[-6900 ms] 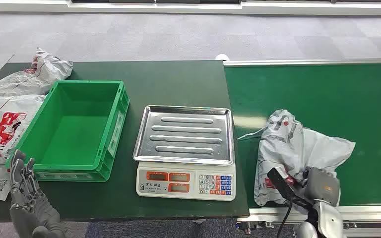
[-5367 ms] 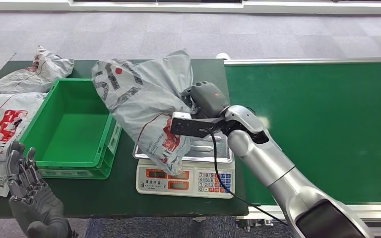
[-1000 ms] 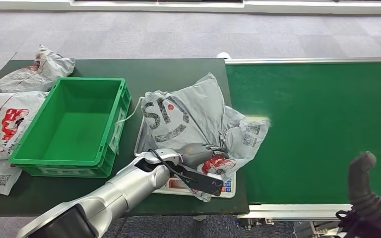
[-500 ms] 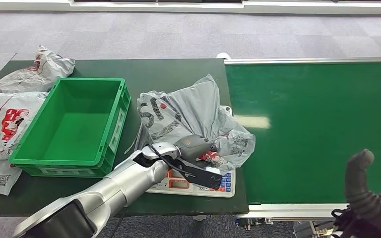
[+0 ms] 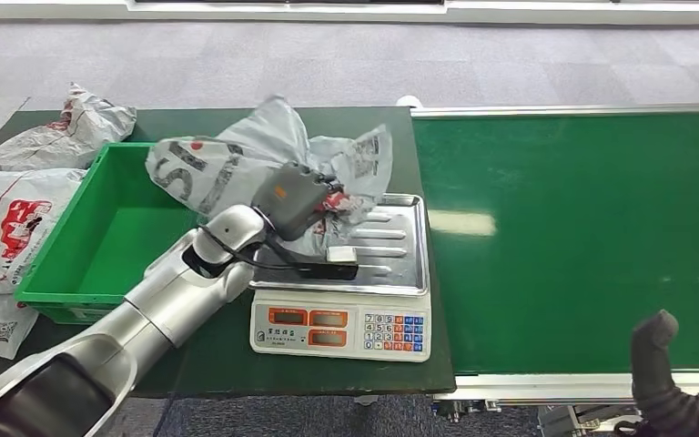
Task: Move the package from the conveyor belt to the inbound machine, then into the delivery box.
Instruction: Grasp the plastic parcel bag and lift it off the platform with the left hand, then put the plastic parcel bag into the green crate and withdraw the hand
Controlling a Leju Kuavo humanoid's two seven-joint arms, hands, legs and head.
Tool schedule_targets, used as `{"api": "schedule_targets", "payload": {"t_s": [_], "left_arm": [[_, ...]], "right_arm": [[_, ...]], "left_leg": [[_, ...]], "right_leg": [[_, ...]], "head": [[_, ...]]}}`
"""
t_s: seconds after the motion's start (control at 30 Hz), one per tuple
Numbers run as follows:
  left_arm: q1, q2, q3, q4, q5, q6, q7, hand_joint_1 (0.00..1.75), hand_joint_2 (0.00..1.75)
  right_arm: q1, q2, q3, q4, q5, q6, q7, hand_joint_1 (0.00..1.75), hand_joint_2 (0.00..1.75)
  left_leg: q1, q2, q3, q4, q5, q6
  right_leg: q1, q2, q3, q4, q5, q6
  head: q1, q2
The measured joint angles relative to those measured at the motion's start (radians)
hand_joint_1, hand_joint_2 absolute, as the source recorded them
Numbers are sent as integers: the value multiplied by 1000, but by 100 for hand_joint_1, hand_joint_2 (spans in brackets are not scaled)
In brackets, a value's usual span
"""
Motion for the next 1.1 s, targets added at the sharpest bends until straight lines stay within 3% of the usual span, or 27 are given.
{"api": "schedule_targets", "payload": {"t_s": [0.13,0.27,0.7,0.87,1.1], "left_arm": [[70,112,151,-196,-84,63,-3,175,175],[127,171,234,-308,-99,67,-13,175,175],[200,234,323,-430,-80,115,-7,175,175],[296,277,439,-481,4,156,-59,175,175],[467,282,543,-489,-5,175,-106,175,175]], "right_arm": [[73,12,-30,-39,8,0,-19,0,175],[105,23,-43,-64,13,0,-21,0,175],[137,35,-63,-87,8,0,-21,0,175],[192,36,-106,-125,-25,0,-21,0,175],[261,36,-156,-170,-82,0,-21,0,175]], "left_leg": [[0,2,0,-1,-1,-1],[0,1,-1,-1,-1,-1],[0,2,0,0,-1,-1],[0,4,0,-2,-1,-2],[0,5,0,-2,-3,-2]], "right_leg": [[0,2,-1,0,-1,-1],[0,1,-1,0,-1,-2],[0,3,-2,0,0,-1],[0,4,-2,0,-2,-2],[0,5,-3,0,-3,-3]], "head": [[0,0],[0,0],[0,0],[0,0],[0,0]]}}
